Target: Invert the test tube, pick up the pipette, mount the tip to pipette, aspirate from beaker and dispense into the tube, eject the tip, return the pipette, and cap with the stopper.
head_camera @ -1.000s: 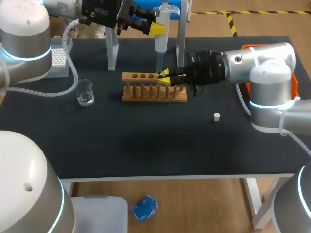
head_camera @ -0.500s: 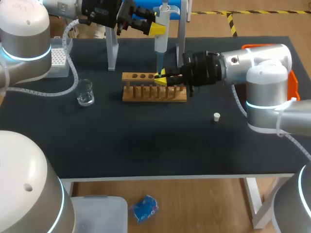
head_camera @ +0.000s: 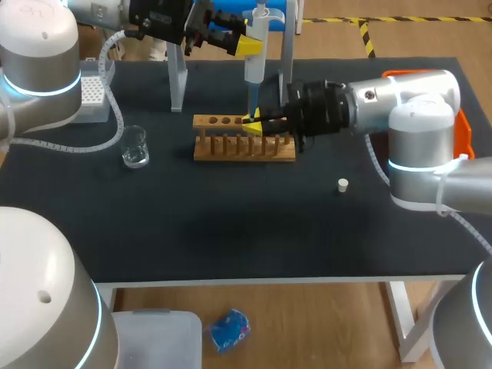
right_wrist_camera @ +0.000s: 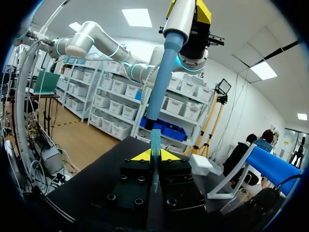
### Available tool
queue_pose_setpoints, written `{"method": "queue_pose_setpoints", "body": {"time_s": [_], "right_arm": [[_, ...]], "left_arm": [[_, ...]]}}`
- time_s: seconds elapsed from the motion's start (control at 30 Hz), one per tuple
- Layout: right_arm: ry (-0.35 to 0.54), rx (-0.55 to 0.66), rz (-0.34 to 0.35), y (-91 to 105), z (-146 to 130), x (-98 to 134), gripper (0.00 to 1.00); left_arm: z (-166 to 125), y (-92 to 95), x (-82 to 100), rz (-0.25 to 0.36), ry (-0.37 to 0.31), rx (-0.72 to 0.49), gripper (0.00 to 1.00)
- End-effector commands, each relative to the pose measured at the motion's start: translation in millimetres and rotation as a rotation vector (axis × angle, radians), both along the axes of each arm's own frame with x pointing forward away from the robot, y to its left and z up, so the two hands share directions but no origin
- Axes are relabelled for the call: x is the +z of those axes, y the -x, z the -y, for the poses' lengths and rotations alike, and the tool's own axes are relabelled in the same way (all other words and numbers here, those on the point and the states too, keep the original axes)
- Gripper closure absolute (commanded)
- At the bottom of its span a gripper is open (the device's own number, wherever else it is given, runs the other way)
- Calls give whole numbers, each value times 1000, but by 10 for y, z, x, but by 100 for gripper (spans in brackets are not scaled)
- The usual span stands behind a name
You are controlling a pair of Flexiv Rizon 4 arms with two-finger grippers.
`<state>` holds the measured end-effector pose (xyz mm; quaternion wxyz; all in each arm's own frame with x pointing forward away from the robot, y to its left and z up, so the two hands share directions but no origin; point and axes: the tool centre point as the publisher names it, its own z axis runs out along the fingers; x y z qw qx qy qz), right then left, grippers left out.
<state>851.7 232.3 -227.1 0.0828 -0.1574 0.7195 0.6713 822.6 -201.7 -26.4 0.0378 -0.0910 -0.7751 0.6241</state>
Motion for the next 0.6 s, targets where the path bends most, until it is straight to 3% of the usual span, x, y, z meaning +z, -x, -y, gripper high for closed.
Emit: {"method": "queue_pose_setpoints", "body": {"time_s": [0.03, 0.43, 0.6], "right_arm": [[-1, 2, -3, 6, 7, -17, 100], [-17, 13, -25, 36, 5, -1, 100], [-35, 24, -87, 50, 7, -2, 100]], "left_arm": [[-3, 3, 5, 0, -2, 1, 100], [-3, 3, 5, 0, -2, 1, 100], [-3, 3, 5, 0, -2, 1, 100]]}}
